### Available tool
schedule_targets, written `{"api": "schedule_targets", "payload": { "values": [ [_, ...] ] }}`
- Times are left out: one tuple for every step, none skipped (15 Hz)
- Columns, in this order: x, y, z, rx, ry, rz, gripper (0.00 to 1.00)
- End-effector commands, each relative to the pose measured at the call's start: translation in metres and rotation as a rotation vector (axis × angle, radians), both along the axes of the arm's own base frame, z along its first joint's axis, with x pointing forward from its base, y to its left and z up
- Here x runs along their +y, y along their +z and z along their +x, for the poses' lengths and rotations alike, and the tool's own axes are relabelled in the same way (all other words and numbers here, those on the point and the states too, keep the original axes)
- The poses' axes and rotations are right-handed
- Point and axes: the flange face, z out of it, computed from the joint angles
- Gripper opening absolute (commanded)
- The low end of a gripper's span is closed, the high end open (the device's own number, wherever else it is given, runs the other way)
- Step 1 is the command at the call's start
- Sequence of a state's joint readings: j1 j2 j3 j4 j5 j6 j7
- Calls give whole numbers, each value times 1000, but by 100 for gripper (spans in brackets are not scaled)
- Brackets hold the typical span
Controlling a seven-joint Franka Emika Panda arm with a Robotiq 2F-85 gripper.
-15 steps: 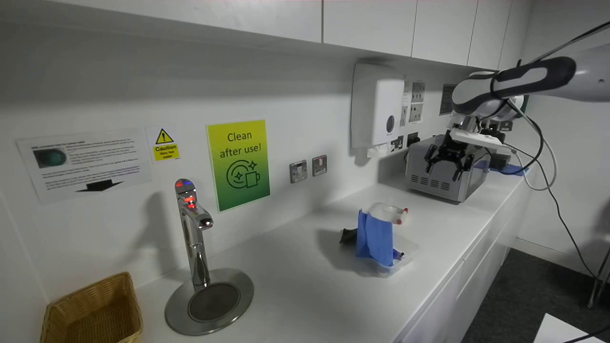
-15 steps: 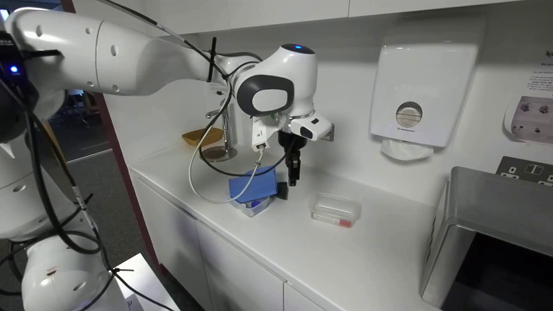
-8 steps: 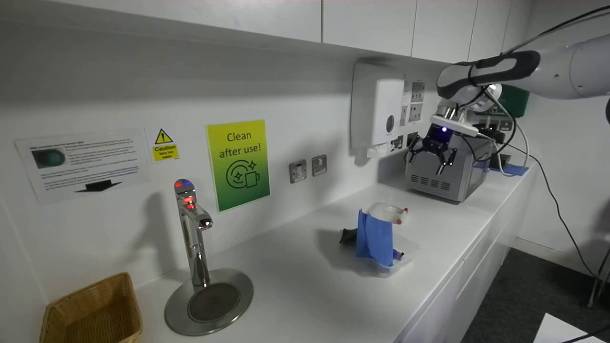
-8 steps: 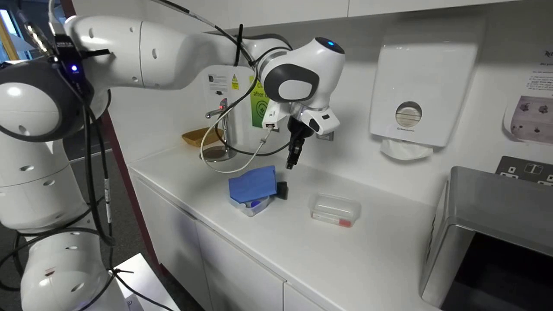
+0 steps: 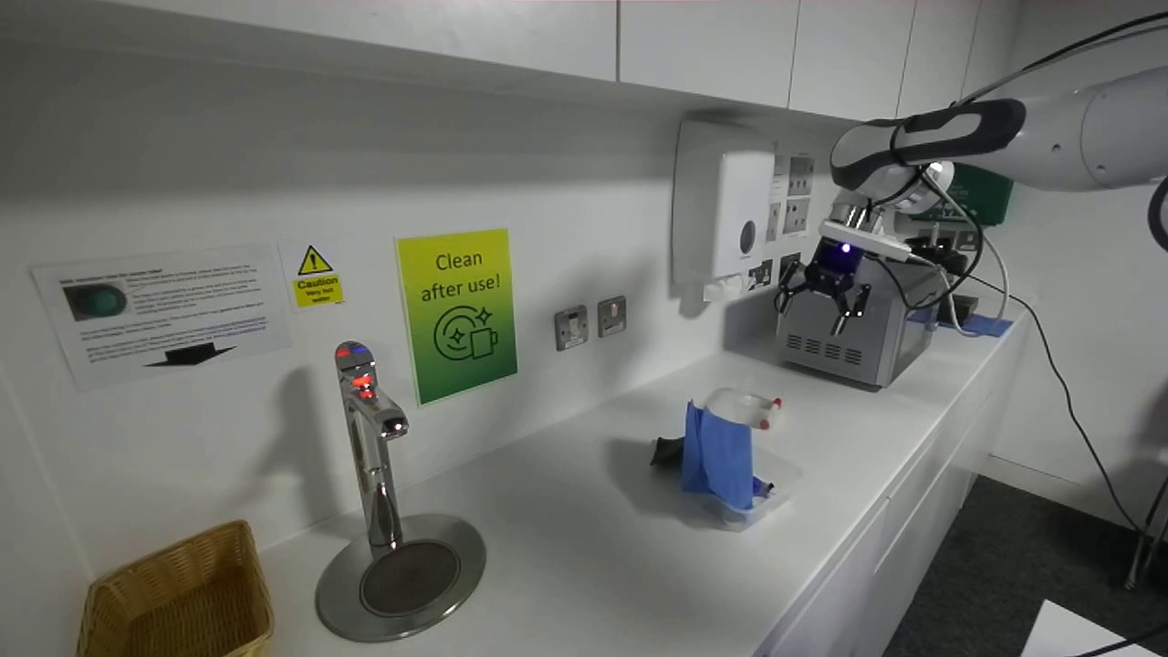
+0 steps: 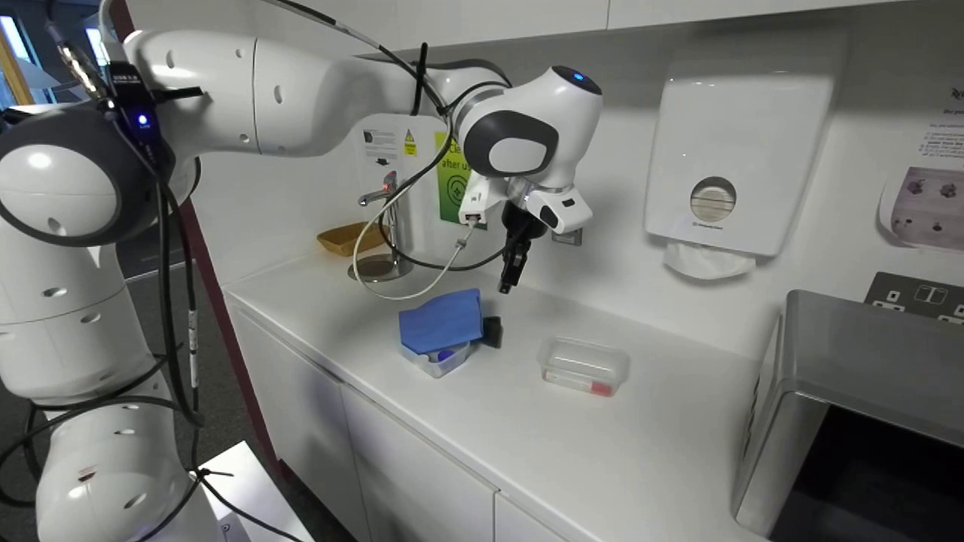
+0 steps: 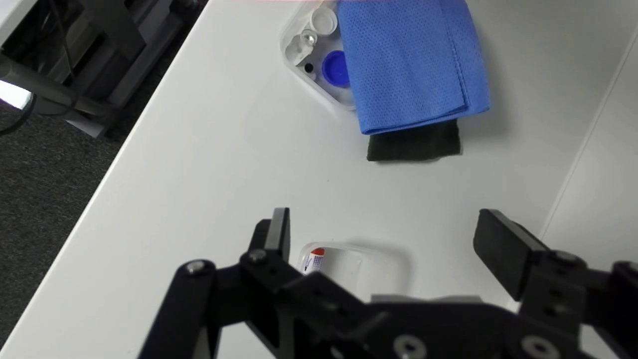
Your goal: Remove the blue paper towel from the bowl
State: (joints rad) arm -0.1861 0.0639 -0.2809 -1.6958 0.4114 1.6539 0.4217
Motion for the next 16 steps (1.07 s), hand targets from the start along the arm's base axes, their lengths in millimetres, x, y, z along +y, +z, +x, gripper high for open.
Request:
{"api": "schedule_targets", "payload": {
  "values": [
    [-1, 1, 0, 1, 0, 0, 100],
    [-1, 1, 0, 1, 0, 0, 100],
    [-1, 1, 0, 1, 0, 0, 100],
    [-3, 1, 3, 6, -5, 9, 100],
    [-6, -2, 9, 22, -35, 21, 100],
    [-9, -8, 14, 44, -76, 23, 100],
    [-10, -15, 21, 72, -111, 25, 100],
    [-10, -23, 28, 102, -155, 17, 100],
    [-7, -33, 35, 139, -181, 26, 100],
    [-5, -42, 42, 168, -207, 27, 100],
    [-2, -51, 50, 194, -230, 31, 100],
    [0, -59, 57, 223, -243, 34, 100],
    [3, -68, 63, 251, -254, 44, 100],
    [6, -74, 69, 285, -250, 68, 100],
    [11, -80, 74, 312, -234, 108, 100],
    [17, -83, 77, 343, -199, 172, 100]
  ]
}}
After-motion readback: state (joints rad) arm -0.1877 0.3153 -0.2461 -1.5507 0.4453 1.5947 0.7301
